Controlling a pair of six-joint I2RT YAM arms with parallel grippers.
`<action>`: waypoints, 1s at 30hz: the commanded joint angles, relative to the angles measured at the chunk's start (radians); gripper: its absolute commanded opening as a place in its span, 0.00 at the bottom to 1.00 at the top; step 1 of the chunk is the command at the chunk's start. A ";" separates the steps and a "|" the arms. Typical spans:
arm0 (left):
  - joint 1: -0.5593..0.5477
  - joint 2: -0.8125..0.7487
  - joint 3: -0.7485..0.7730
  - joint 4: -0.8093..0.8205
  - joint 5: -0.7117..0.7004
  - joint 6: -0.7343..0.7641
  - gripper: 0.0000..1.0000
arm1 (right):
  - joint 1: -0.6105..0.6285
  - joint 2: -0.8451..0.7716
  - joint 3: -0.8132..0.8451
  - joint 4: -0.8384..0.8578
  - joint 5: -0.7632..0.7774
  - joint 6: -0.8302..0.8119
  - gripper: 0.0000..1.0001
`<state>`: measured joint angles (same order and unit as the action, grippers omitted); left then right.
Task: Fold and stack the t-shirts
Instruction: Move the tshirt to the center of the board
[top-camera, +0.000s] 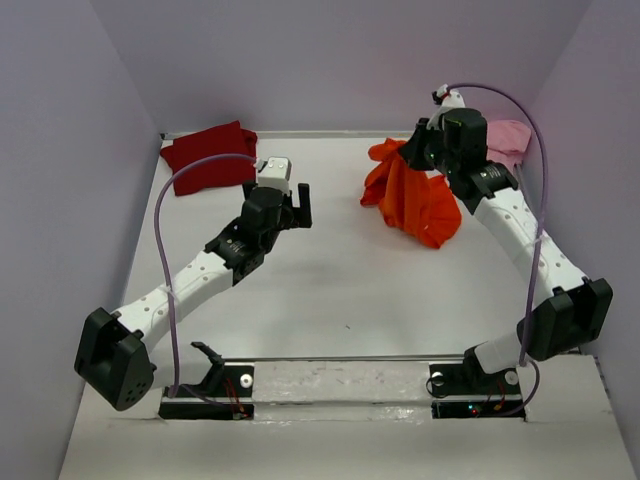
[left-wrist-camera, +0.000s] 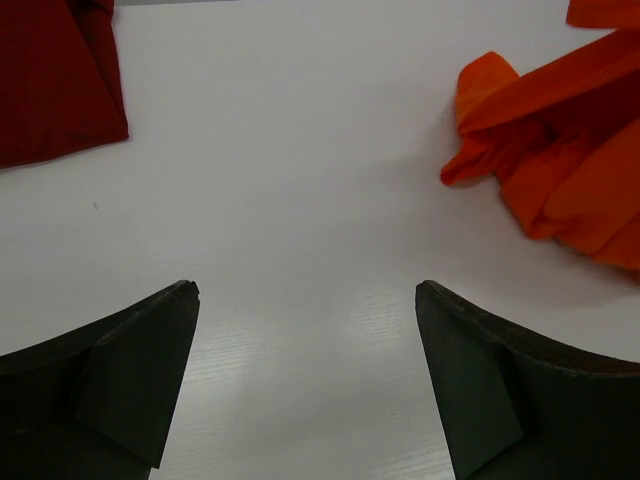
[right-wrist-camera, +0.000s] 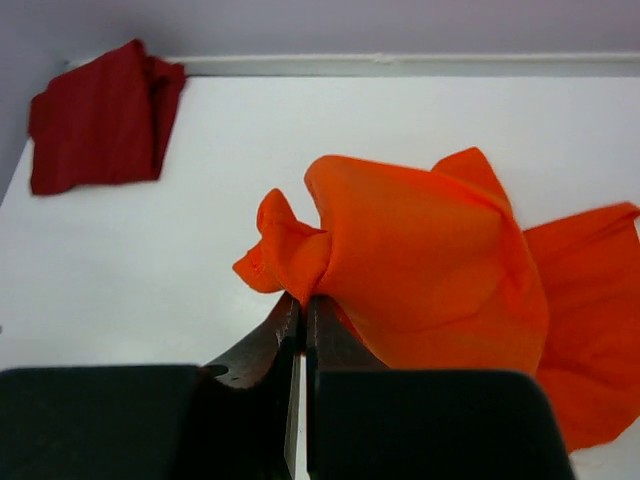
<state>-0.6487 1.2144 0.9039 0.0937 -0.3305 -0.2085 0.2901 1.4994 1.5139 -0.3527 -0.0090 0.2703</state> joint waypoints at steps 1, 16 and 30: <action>-0.006 -0.045 0.007 0.052 -0.051 0.001 0.99 | 0.067 -0.066 -0.075 -0.022 -0.074 0.030 0.00; -0.005 -0.069 -0.004 0.045 -0.234 -0.011 0.99 | 0.395 0.002 0.461 -0.301 -0.131 0.001 0.00; -0.003 -0.085 -0.008 0.051 -0.249 -0.006 0.99 | 0.446 -0.096 0.708 -0.439 0.082 -0.052 0.00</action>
<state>-0.6487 1.1679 0.8921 0.0971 -0.5404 -0.2123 0.7341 1.4815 2.2120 -0.7879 -0.0807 0.2646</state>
